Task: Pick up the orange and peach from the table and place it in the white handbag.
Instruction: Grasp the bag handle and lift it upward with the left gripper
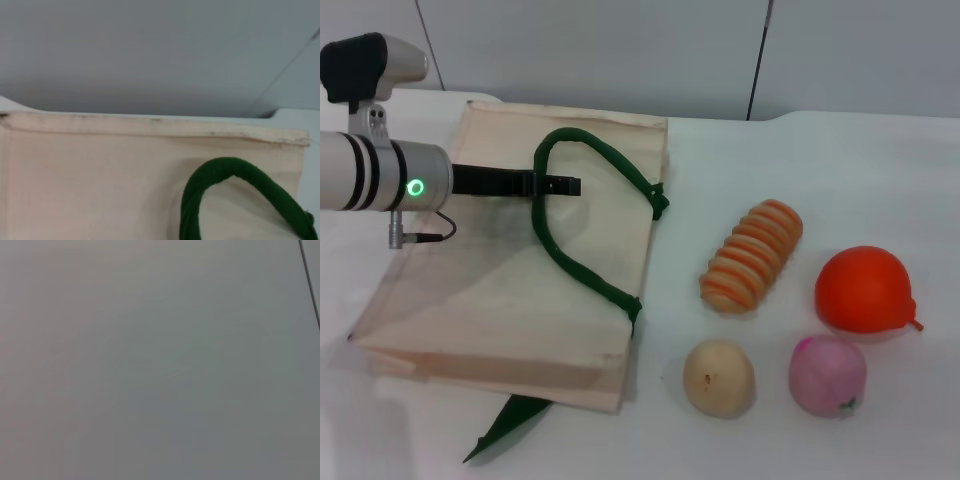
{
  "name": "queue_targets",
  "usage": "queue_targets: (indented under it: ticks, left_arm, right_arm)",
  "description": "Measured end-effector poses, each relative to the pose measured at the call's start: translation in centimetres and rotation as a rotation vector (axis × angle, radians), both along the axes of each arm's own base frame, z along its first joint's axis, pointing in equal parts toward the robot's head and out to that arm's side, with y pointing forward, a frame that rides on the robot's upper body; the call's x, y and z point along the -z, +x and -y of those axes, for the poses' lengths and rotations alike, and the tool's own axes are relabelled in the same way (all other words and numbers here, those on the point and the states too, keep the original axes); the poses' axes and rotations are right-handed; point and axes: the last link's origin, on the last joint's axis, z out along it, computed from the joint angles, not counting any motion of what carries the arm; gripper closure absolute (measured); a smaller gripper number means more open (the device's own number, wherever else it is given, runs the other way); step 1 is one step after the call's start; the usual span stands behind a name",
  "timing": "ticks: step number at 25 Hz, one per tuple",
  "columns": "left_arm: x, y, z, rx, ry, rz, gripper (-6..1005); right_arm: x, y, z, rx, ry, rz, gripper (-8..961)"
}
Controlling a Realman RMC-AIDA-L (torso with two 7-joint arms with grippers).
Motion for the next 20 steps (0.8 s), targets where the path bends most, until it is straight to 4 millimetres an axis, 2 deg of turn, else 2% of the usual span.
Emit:
queue_targets:
  ticks: [10, 20]
  left_arm:
    - [-0.33, 0.08, 0.28, -0.047, -0.090, -0.028, 199]
    - [-0.37, 0.15, 0.08, -0.048, -0.093, -0.046, 215]
  right_arm:
    - [-0.02, -0.03, 0.00, -0.002, 0.001, 0.000, 65]
    - [-0.05, -0.09, 0.00, -0.006, 0.004, 0.000, 65]
